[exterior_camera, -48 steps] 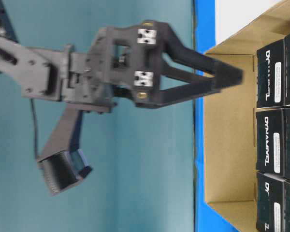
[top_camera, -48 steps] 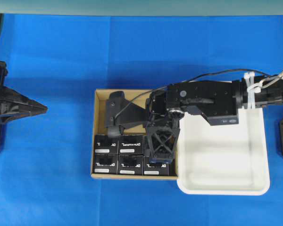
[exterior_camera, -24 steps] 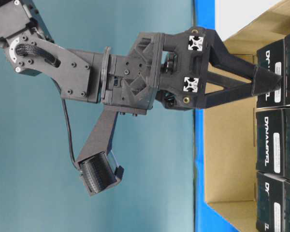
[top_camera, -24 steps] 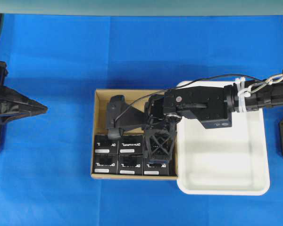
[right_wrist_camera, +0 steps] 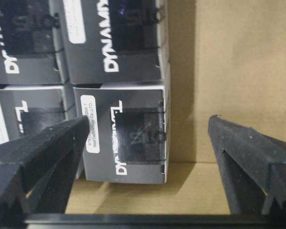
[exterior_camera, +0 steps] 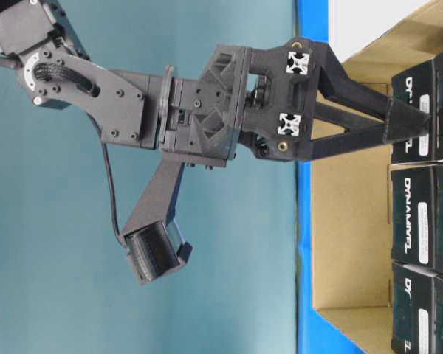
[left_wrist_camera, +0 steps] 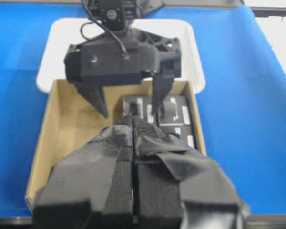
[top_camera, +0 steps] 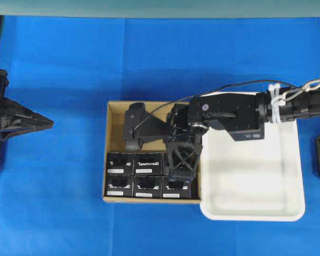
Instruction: Pick the box from inside the cardboard box.
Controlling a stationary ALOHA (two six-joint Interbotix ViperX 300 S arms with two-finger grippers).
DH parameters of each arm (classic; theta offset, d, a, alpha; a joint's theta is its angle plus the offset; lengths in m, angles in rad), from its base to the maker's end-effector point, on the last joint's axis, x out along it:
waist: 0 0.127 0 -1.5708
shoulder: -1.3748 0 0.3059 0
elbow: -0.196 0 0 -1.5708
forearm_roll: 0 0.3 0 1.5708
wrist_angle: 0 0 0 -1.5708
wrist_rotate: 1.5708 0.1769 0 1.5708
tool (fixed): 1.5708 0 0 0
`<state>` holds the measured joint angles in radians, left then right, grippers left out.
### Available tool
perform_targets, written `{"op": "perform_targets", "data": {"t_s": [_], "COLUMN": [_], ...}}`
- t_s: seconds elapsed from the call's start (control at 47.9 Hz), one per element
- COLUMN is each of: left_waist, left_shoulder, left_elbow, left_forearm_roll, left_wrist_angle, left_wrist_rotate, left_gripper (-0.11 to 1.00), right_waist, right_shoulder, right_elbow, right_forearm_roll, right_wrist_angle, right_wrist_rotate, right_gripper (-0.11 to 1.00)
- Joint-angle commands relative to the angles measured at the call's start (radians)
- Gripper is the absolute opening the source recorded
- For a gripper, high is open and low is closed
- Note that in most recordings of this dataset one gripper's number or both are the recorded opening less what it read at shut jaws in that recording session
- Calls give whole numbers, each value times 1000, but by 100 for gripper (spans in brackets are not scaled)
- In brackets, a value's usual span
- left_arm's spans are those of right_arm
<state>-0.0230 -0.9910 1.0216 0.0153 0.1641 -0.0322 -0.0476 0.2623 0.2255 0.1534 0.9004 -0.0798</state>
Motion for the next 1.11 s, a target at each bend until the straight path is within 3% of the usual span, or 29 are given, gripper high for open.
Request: {"op": "perform_targets", "data": {"t_s": [0.0, 0.731, 1.086], "left_waist": [0, 5, 6], "left_shoulder": [5, 5, 5], "left_elbow": [-29, -29, -29], "left_forearm_roll": [3, 3, 3], "left_wrist_angle": [-5, -5, -5], "left_wrist_rotate": [-2, -2, -2], "left_gripper": [-7, -7, -7], "right_waist": [-20, -112, -115], "right_shoulder": [2, 3, 14], "right_elbow": [14, 12, 3], "right_forearm_roll": [-5, -11, -11], "right_wrist_angle": [-2, -14, -14], "right_wrist_rotate": [-3, -106, -127], "right_gripper": [100, 100, 100]}}
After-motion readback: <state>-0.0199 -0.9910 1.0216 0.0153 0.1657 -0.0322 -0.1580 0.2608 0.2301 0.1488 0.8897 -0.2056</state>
